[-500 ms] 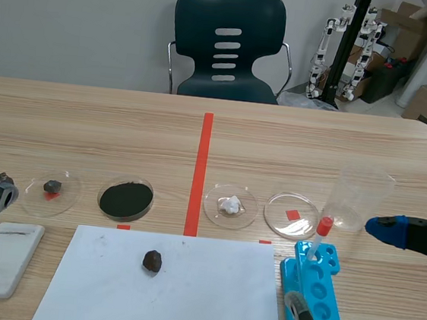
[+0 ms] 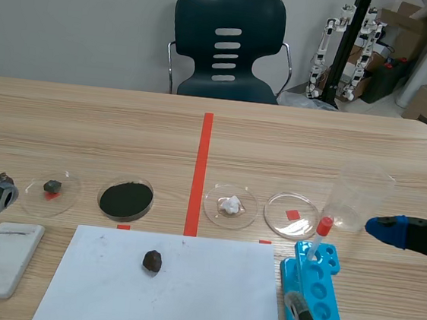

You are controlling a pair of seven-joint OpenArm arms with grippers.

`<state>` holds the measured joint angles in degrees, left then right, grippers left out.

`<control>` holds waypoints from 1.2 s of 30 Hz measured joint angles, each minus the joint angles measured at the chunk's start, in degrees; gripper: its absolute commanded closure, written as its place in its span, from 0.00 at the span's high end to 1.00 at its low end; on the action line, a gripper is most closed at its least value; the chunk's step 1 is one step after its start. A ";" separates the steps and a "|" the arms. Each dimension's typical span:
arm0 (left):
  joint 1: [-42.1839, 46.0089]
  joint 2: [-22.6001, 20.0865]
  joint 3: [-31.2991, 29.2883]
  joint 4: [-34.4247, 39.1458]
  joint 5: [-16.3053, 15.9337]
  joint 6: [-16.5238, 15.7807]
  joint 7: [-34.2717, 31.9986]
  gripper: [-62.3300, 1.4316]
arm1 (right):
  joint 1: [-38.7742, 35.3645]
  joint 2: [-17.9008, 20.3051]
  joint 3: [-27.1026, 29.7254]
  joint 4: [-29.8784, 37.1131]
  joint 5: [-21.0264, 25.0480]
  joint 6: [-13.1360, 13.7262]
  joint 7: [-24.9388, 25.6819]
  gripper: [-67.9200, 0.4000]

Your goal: Rub the mineral on the streak plate below the first streak

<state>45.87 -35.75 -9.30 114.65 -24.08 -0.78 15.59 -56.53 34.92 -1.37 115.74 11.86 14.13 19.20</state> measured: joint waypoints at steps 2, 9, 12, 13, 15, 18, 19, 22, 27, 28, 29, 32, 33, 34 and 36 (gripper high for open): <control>0.11 0.00 0.00 0.00 0.00 0.00 0.00 0.06 | 0.00 0.00 0.00 0.00 0.00 0.00 0.00 0.94; 1.62 -0.15 0.00 2.54 0.00 -0.17 -0.02 0.06 | 0.00 0.00 0.00 0.00 0.00 0.00 0.00 0.94; 1.64 -0.15 0.00 2.75 0.00 -0.17 0.00 0.06 | 0.00 0.00 0.00 0.00 0.00 0.00 0.00 0.94; 1.64 -0.15 0.00 2.75 0.00 -0.17 0.04 0.06 | 0.00 0.00 0.00 0.00 0.00 0.00 0.00 0.94; 1.62 -0.15 0.00 2.75 -0.02 -0.20 0.39 0.06 | 0.00 0.00 0.00 0.00 0.00 0.00 0.00 0.94; 1.62 -0.15 0.00 2.75 -0.02 -0.20 0.39 0.06 | 0.00 0.00 0.00 0.00 0.00 0.00 0.00 0.94; 1.62 -0.15 0.00 2.75 -0.02 -0.17 0.46 0.06 | 0.00 0.00 0.00 0.00 0.00 0.00 0.00 0.94; 1.62 -0.15 0.02 2.75 -0.02 -0.17 2.62 0.06 | 0.00 0.00 0.00 0.00 0.00 0.00 0.00 0.94; 1.75 -0.15 0.02 2.75 -0.02 0.07 3.98 0.06 | 0.00 0.00 0.00 0.00 0.00 0.00 0.00 0.94; 1.73 -0.15 0.02 2.75 -0.02 0.04 5.84 0.06 | 0.00 0.00 0.00 0.00 0.00 0.02 0.00 0.94; 1.51 -0.11 0.02 2.73 -0.02 0.04 7.67 0.06 | 0.00 0.00 0.00 0.00 0.00 0.02 0.00 0.94; -0.98 0.92 0.17 2.08 -0.55 0.04 13.66 0.06 | 0.00 0.00 0.00 0.00 0.00 0.02 0.00 0.94; -2.21 1.64 0.17 1.60 -0.68 0.07 15.34 0.06 | 0.00 0.00 0.00 0.00 0.00 0.00 0.00 0.94; -3.54 2.40 0.17 0.96 -0.87 0.09 16.85 0.06 | 0.00 0.00 0.00 0.00 0.00 0.00 0.00 0.94; -6.08 3.78 0.17 -0.76 -2.34 0.07 20.55 0.06 | 0.00 0.00 0.00 0.00 0.00 0.00 0.00 0.94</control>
<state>39.79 -31.97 -9.13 113.89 -26.41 -0.71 36.14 -56.53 34.92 -1.37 115.74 11.86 14.13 19.20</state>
